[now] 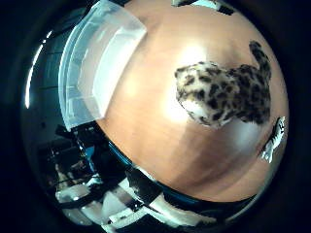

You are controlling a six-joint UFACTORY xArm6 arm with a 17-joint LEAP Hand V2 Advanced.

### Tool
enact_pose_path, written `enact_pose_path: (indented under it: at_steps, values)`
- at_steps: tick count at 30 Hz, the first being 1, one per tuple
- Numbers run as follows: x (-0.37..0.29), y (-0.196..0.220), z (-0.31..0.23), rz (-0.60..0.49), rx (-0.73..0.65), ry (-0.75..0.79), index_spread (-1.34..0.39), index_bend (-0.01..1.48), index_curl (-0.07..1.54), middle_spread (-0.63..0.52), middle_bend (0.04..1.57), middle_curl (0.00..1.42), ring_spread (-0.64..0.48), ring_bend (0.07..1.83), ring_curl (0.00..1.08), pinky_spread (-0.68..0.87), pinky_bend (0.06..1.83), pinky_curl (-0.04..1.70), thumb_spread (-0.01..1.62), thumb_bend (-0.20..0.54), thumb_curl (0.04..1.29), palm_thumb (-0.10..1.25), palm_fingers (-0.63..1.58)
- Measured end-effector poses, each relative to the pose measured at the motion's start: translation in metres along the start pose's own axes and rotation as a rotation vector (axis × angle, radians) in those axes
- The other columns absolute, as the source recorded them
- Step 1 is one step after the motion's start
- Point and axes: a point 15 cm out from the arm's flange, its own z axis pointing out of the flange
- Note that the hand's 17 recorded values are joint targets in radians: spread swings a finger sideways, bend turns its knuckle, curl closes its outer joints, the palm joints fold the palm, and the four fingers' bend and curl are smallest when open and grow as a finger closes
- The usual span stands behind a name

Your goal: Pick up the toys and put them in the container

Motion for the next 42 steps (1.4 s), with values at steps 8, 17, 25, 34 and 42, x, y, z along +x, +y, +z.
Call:
enact_pose_path:
  at_steps: [8, 17, 25, 34, 42]
  values:
    - [-0.003, 0.001, 0.026, -0.001, -0.041, -0.033, -0.38, 0.16, 0.27, 0.06, 0.19, 0.31, 0.19, 0.23, 0.27, 0.40, 0.38, 0.31, 0.97, -0.028, 0.27, 0.31, 0.03]
    - [-0.003, -0.001, 0.046, -0.002, -0.056, -0.046, -0.38, 0.16, 0.27, 0.03, 0.20, 0.32, 0.18, 0.25, 0.27, 0.40, 0.33, 0.30, 0.97, -0.028, 0.27, 0.32, 0.12]
    - [0.005, -0.009, 0.042, 0.001, -0.018, -0.018, -0.38, 0.21, 0.30, -0.23, 0.48, 0.43, -0.22, 0.65, 0.37, 0.16, 0.38, 0.28, 0.99, -0.013, 0.29, 0.47, 0.88]
    - [-0.001, -0.013, 0.041, -0.035, -0.027, -0.008, -0.42, 0.58, 0.57, -0.27, 0.86, 0.64, -0.27, 0.97, 0.52, -0.39, 0.93, 0.48, 0.96, -0.017, 0.34, 0.73, 1.36]
    - [0.001, -0.016, 0.023, -0.046, 0.002, 0.013, -0.27, 1.01, 0.77, -0.15, 1.24, 0.74, -0.20, 1.32, 0.63, -0.25, 1.21, 0.66, 0.92, -0.002, 0.48, 1.04, 1.24]
